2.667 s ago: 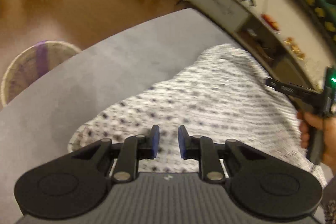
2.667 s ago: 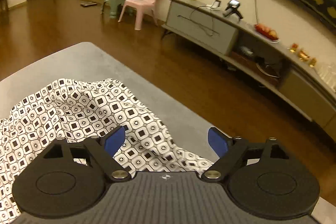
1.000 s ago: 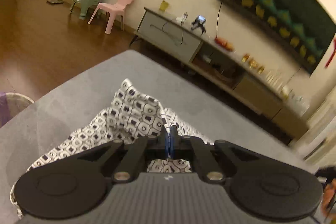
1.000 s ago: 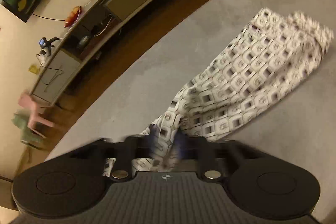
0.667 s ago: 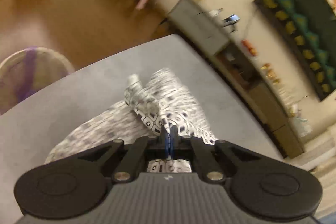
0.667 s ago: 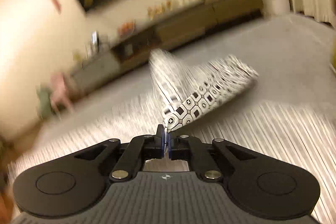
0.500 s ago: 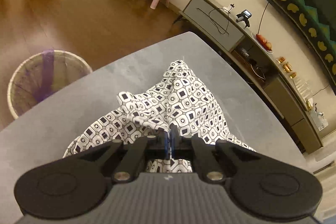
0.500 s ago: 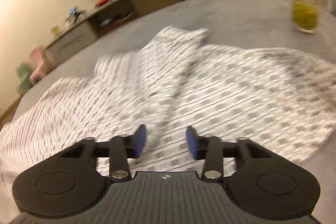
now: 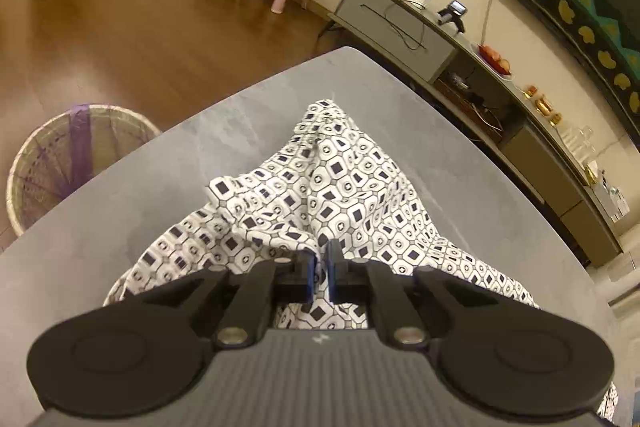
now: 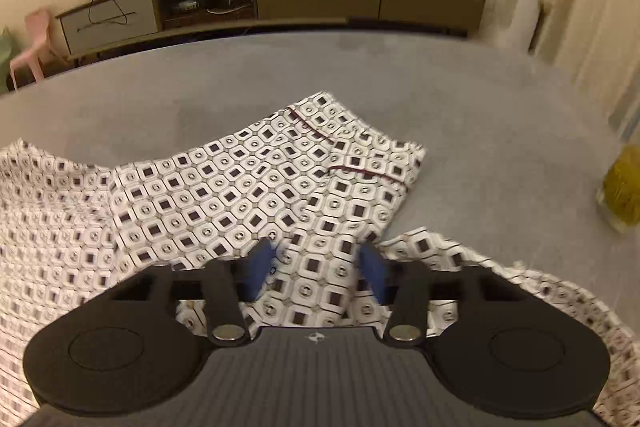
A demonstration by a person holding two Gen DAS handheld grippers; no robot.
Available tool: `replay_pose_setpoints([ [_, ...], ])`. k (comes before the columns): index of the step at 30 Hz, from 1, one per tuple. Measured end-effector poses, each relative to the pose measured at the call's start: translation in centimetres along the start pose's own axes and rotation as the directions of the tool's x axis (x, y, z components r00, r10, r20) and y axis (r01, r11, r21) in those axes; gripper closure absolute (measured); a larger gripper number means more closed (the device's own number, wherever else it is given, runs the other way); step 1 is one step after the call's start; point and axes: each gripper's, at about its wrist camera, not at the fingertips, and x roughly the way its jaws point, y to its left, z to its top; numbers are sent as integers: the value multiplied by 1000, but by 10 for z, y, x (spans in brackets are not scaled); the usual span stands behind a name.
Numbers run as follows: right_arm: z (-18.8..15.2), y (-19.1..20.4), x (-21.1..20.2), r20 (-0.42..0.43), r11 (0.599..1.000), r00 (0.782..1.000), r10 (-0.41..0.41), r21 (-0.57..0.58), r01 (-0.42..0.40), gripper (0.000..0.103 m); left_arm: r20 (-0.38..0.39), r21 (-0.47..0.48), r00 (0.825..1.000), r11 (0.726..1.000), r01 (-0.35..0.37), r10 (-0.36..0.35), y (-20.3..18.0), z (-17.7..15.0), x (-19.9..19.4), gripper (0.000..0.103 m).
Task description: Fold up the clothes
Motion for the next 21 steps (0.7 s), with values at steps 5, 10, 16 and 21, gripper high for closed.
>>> replay_pose_setpoints([
  [5, 7, -33, -47, 135, 994, 991, -21, 105, 6, 103, 20, -12, 1000, 1000, -9, 10, 0, 5, 1, 101],
  [10, -45, -84, -147, 237, 958, 972, -7, 281, -61, 102, 32, -49, 999, 999, -18, 19, 6, 7, -9, 101],
  [16, -138, -135, -129, 28, 909, 999, 22, 416, -32, 64, -5, -3, 998, 998, -62, 62, 0, -3, -5, 101],
  [21, -123, -169, -125, 70, 897, 995, -65, 440, 27, 55, -38, -3, 995, 996, -93, 93, 8, -8, 2, 100],
])
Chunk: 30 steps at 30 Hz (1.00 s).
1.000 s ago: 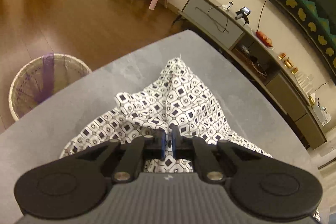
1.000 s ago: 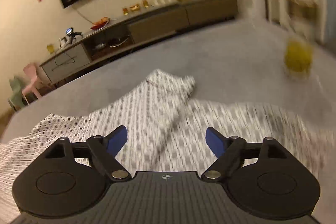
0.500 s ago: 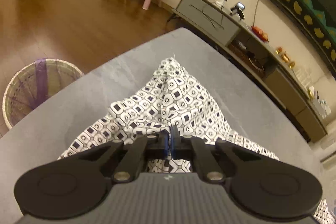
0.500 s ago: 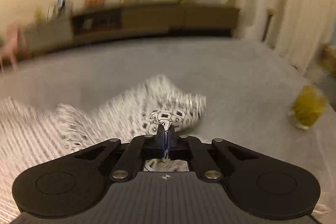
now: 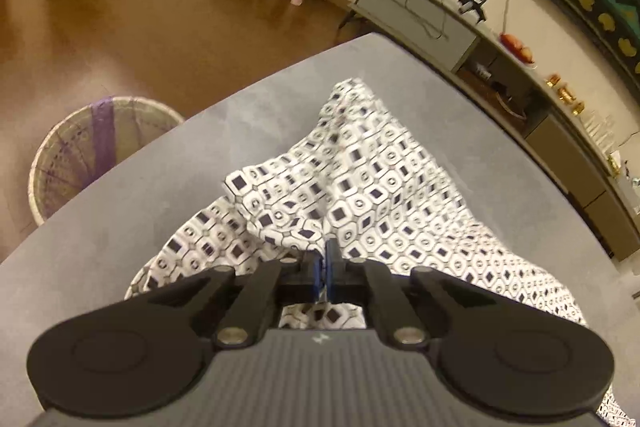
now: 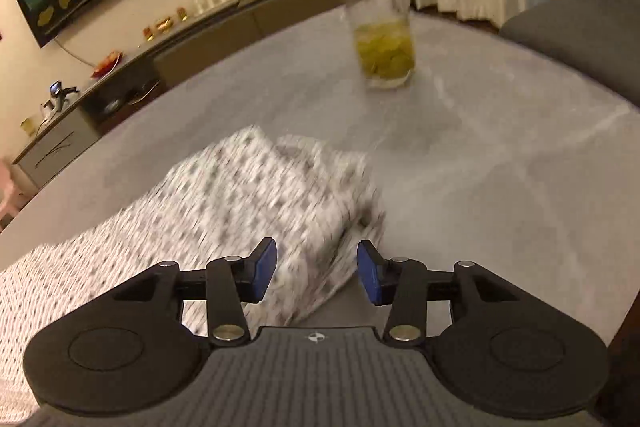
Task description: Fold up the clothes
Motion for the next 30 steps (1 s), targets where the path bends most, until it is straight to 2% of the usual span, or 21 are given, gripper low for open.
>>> replay_pose_setpoints([
  [4, 28, -3, 36, -25, 998, 998, -54, -28, 54, 56, -17, 4, 1000, 1000, -6, 6, 1, -3, 8, 99],
  [6, 37, -14, 54, -32, 992, 991, -129, -5, 129, 58, -21, 12, 1000, 1000, 1, -1, 0, -4, 8, 98],
  [8, 45, -24, 60, 6, 974, 975, -223, 28, 223, 57, -25, 19, 1000, 1000, 8, -8, -1, -5, 8, 98],
  [10, 46, -27, 57, 48, 946, 945, -323, 34, 321, 57, -26, 32, 1000, 999, 7, -6, -2, -6, 8, 98],
  [11, 45, -21, 52, 77, 947, 944, -321, 14, 320, 57, -26, 40, 1000, 999, 4, -3, -3, -6, 8, 98],
  [13, 44, -6, 39, 126, 960, 955, -268, -45, 276, 57, -26, 41, 1000, 999, 3, -2, -2, -5, 9, 98],
  [16, 45, 23, 42, 144, 954, 970, -197, -202, 224, 45, -21, 55, 1000, 998, -7, 8, -5, -5, 10, 98],
  [19, 53, 36, 68, 46, 951, 991, -127, -279, 135, 44, -17, 67, 1000, 998, -12, 13, -6, -7, 10, 98],
  [20, 55, 38, 79, 8, 947, 991, -135, -292, 131, 46, -19, 62, 1000, 998, -9, 10, -5, -7, 10, 98],
  [21, 58, 37, 85, -3, 942, 985, -172, -292, 163, 46, -20, 57, 1000, 998, -6, 7, -4, -6, 10, 98],
  [23, 59, 28, 77, 22, 950, 976, -218, -223, 217, 46, -21, 28, 1000, 1000, -4, 5, -2, -5, 8, 96],
  [25, 52, 24, 52, 1, 985, 995, -101, -140, 100, 45, 0, 14, 1000, 1000, 15, -15, -4, -1, 1, 91],
  [26, 48, 22, 38, -10, 995, 1000, -28, -97, 27, 39, 11, 8, 1000, 1000, 25, -26, -5, 1, -2, 89],
  [27, 39, 23, 26, -31, 997, 999, 22, -77, -24, 36, 22, 12, 999, 999, 39, -39, -6, 2, -4, 86],
  [28, 29, 24, 16, -56, 996, 996, 62, -66, -66, 28, 24, 18, 998, 998, 54, -55, -9, 3, -5, 81],
  [29, 19, 25, 6, -82, 995, 993, 89, -47, -93, 22, 25, 25, 997, 997, 69, -69, -11, 3, -5, 78],
  [30, 8, 23, -1, -102, 995, 990, 97, -19, -99, 22, 20, 35, 997, 996, 76, -77, -15, 3, -4, 75],
])
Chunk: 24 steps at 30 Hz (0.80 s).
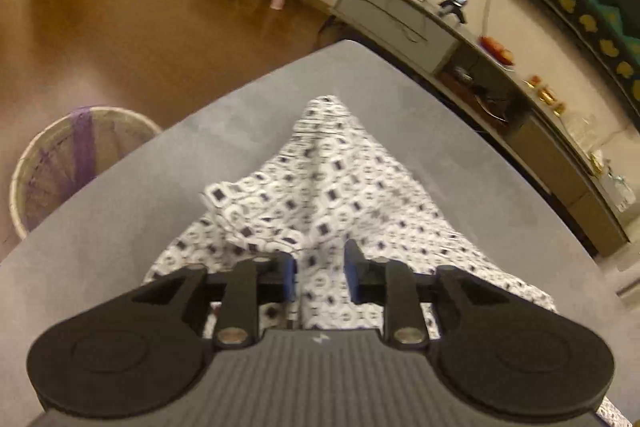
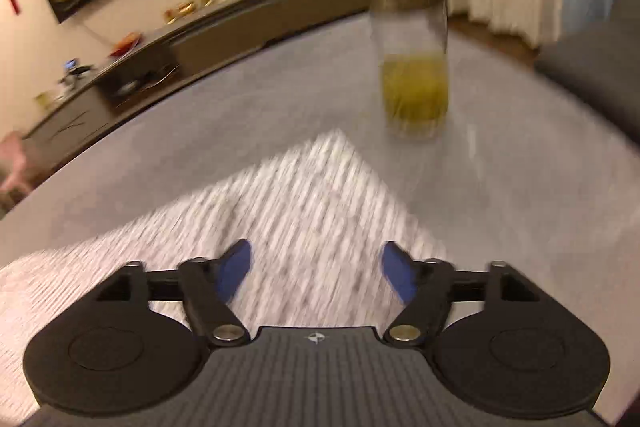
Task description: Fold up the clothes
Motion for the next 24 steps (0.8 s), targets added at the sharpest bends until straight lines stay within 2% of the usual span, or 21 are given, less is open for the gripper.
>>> replay_pose_setpoints([
  [4, -34, -1, -16, -11, 997, 1000, -3, 83, 4, 22, -20, 43, 1000, 999, -17, 18, -14, -2, 9, 74],
  [6, -37, -1, -17, 0, 992, 999, -39, 116, 39, 22, -15, 47, 999, 998, -31, 32, -16, -3, 11, 74],
  [8, -36, -9, -26, 48, 982, 995, -91, 171, 82, 22, -10, 33, 999, 999, -34, 34, -14, -3, 9, 74],
  [10, -38, -13, -27, 43, 978, 997, -64, 202, 54, 26, -6, 28, 999, 999, -31, 31, -11, -3, 8, 74],
  [12, -35, -12, -14, -2, 980, 1000, -26, 197, 26, 49, -13, 32, 999, 999, -35, 36, -11, -3, 12, 74],
  [13, -33, -9, -5, -24, 984, 999, -24, 176, 28, 73, -15, 34, 999, 999, -37, 38, -11, -2, 13, 77],
  [14, -29, -4, 3, -35, 990, 999, -18, 141, 23, 93, -17, 34, 999, 999, -38, 38, -10, -2, 14, 84],
  [15, -22, 3, 5, -16, 994, 1000, -14, 105, 16, 101, -12, 29, 999, 999, -33, 33, -9, -2, 14, 99],
  [17, -3, 19, 6, 45, 999, 999, -9, 38, 7, 103, 14, -8, 1000, 1000, -6, 6, -3, -1, 9, 101],
  [18, 10, 26, -1, 107, 1000, 994, 7, 21, -9, 103, 33, -38, 999, 999, 16, -15, 1, -1, 4, 102],
  [19, 22, 32, -18, 193, 999, 981, 36, 7, -38, 103, 44, -71, 998, 996, 55, -52, 5, -1, -2, 102],
  [20, 33, 38, -38, 281, 998, 957, 69, -9, -69, 103, 48, -96, 996, 992, 85, -80, 9, -2, -8, 102],
  [22, 42, 46, -73, 415, 997, 907, 77, -57, -58, 103, 32, -93, 994, 990, 103, -100, 9, -7, -13, 102],
  [23, 41, 43, -82, 435, 998, 898, 61, -52, -43, 103, 22, -89, 994, 990, 110, -108, 10, -9, -15, 102],
  [24, 37, 37, -81, 417, 999, 908, 44, -37, -31, 103, -5, -72, 995, 993, 98, -99, 8, -13, -10, 102],
])
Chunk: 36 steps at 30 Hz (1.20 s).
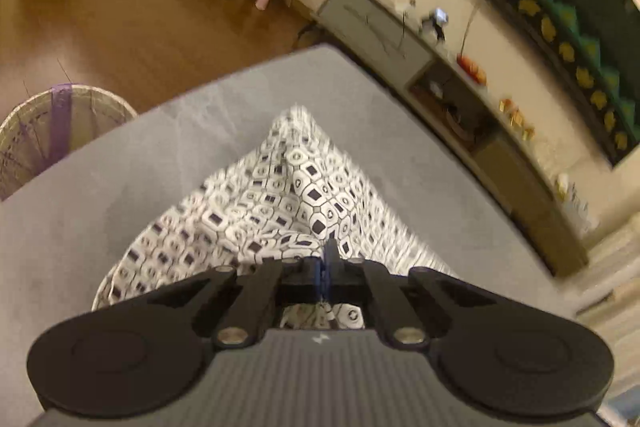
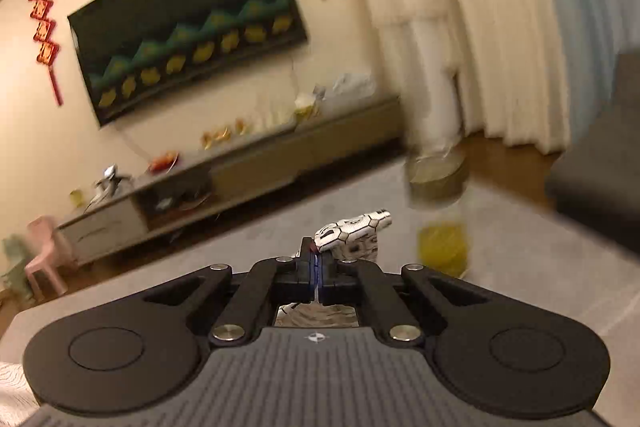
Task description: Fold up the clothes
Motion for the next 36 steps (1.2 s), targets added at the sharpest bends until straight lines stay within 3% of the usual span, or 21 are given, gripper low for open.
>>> replay_pose_setpoints([
  [2, -23, -20, 22, -130, 997, 989, -73, 8, 75, 103, -57, 26, 998, 1000, -14, 16, -1, -5, 12, 102],
  [4, -51, -48, 52, -274, 985, 952, -138, 58, 160, 103, -80, 44, 996, 999, -24, 27, -2, -9, 17, 101],
  [6, -72, -71, 72, -379, 964, 914, -145, 153, 216, 103, -80, 54, 996, 998, -33, 38, -3, -11, 16, 101],
  [10, -71, -69, 78, -381, 969, 917, -121, 154, 192, 103, -58, 24, 998, 999, -27, 29, 2, -14, 7, 101],
  [14, -53, -52, 60, -211, 989, 972, -100, 90, 121, 103, -13, 10, 1000, 1000, -1, 1, 3, -19, -6, 100],
  [15, -48, -41, 51, -139, 995, 986, -91, 25, 95, 103, -5, 5, 1000, 1000, -1, 1, 4, -20, -10, 98],
  [17, -45, -27, 44, -87, 995, 992, -89, -60, 84, 103, 8, -28, 1000, 1000, -7, 8, 9, -21, -16, 88],
  [19, -55, -40, 58, -192, 991, 973, -127, 8, 131, 103, 21, -83, 1000, 996, -13, 15, 19, -19, -20, 69],
  [21, -66, -57, 73, -302, 980, 943, -138, 97, 174, 103, 35, -114, 999, 993, -30, 35, 26, -14, -21, 59],
  [24, -68, -53, 70, -301, 983, 947, -113, 106, 150, 103, 40, -146, 998, 988, -47, 53, 34, -8, -17, 43],
  [25, -67, -50, 69, -293, 985, 949, -113, 93, 146, 102, 28, -146, 998, 988, -48, 53, 33, -7, -11, 43],
  [26, -67, -47, 69, -288, 986, 951, -113, 84, 143, 102, 17, -145, 998, 988, -49, 52, 33, -6, -6, 45],
  [27, -68, -46, 68, -291, 986, 950, -115, 81, 144, 102, 15, -134, 998, 989, -53, 55, 30, -6, 0, 56],
  [28, -68, -47, 70, -301, 985, 947, -116, 85, 148, 102, 24, -120, 998, 991, -50, 53, 27, -5, 2, 101],
  [30, -69, -49, 76, -320, 984, 941, -110, 99, 149, 102, 86, -141, 994, 988, -57, 70, 27, -6, -9, 103],
  [32, -60, -50, 68, -256, 982, 959, -117, 112, 150, 103, 181, -189, 983, 982, 12, 23, 33, -14, -53, 103],
  [34, -50, -56, 57, -208, 981, 971, -115, 127, 144, 103, 219, -150, 974, 988, -26, 59, 38, -27, -83, 103],
  [36, -53, -67, 62, -260, 973, 957, -128, 153, 171, 102, 92, -210, 989, 973, -91, 112, 61, -40, -68, 103],
])
